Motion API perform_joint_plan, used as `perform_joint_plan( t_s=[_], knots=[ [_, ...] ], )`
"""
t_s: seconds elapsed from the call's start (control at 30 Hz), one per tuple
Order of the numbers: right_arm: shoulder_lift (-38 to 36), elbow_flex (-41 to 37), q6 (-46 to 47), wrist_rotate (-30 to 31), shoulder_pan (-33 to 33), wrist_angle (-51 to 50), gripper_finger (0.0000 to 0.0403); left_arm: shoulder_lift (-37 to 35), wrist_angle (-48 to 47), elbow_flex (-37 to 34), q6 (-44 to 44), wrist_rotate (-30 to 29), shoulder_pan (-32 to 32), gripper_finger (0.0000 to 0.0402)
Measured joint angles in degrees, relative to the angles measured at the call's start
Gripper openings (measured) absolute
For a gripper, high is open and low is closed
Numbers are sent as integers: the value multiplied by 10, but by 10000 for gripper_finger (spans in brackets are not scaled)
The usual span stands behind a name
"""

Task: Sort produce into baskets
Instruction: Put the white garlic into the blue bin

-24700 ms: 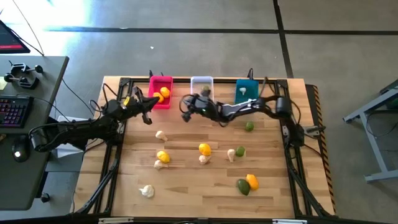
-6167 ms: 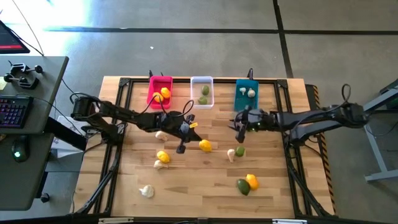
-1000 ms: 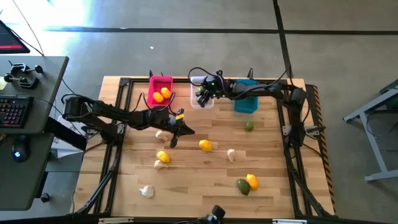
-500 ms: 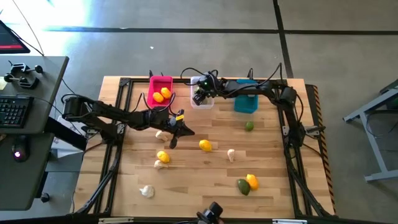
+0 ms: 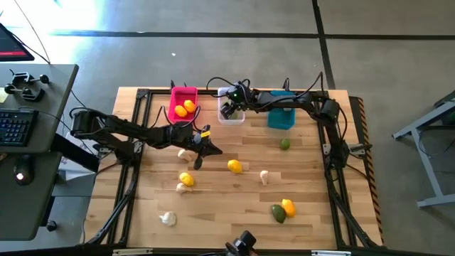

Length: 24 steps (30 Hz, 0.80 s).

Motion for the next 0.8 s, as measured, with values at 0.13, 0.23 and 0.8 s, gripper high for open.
perform_joint_plan(
  t_s=[0.13,0.23,0.8],
  knots=[
    [-24,-14,-26,61,19,16,152,-29,-35,1,8,0,0,0],
    [-50,-59,-34,79,33,66,73,-65,-79,1,11,0,-4,0],
    [-248,-419,52,163,147,364,5,-176,-455,58,-6,-60,-138,0]
  ],
)
